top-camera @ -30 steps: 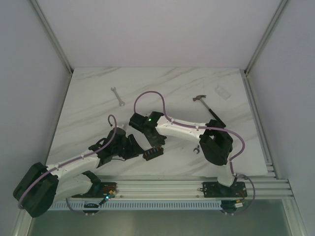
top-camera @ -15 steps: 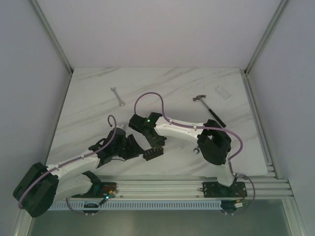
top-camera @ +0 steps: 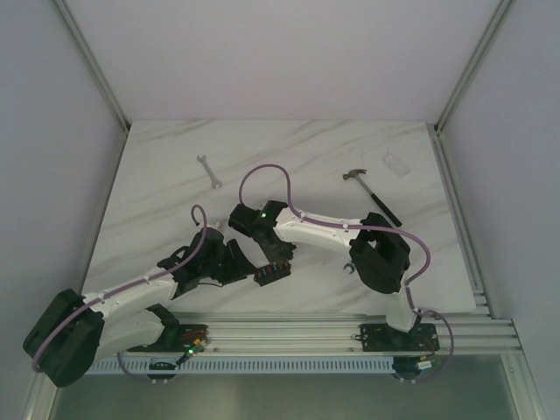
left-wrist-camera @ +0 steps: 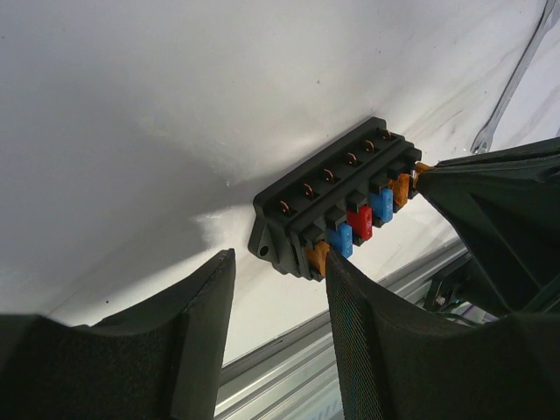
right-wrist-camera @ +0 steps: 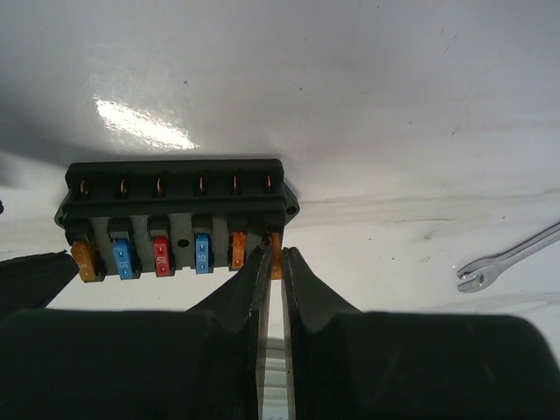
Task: Snap on the fuse box
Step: Install the fuse at the fuse box base.
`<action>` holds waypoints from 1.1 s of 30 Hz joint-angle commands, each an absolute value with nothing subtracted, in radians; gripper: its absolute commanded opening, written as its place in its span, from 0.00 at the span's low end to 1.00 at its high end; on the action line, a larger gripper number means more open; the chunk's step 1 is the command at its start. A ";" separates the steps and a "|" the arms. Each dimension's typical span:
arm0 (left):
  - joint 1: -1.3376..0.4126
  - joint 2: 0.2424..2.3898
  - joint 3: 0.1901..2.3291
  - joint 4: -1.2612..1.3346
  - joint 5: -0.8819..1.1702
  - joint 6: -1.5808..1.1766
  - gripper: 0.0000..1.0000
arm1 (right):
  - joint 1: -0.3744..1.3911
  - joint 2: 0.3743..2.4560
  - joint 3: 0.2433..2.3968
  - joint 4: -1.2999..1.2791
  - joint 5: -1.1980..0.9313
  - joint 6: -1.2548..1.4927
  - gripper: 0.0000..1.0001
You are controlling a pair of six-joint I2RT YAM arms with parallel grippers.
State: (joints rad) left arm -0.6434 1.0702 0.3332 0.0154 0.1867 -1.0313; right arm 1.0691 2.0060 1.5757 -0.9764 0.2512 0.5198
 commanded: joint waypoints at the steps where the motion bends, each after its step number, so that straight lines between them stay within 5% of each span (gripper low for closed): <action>1: -0.650 1.059 0.320 0.036 0.196 -1.039 0.55 | 1.076 2.032 1.600 -0.982 0.266 0.554 0.00; 33: -0.690 1.132 0.333 0.055 0.174 -1.059 0.52 | 1.078 2.073 1.585 -0.978 0.218 0.612 0.00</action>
State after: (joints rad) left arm -0.6842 1.1084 0.3332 0.0498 0.1852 -1.0538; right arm 1.0687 2.0178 1.5757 -0.9756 0.2508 0.5671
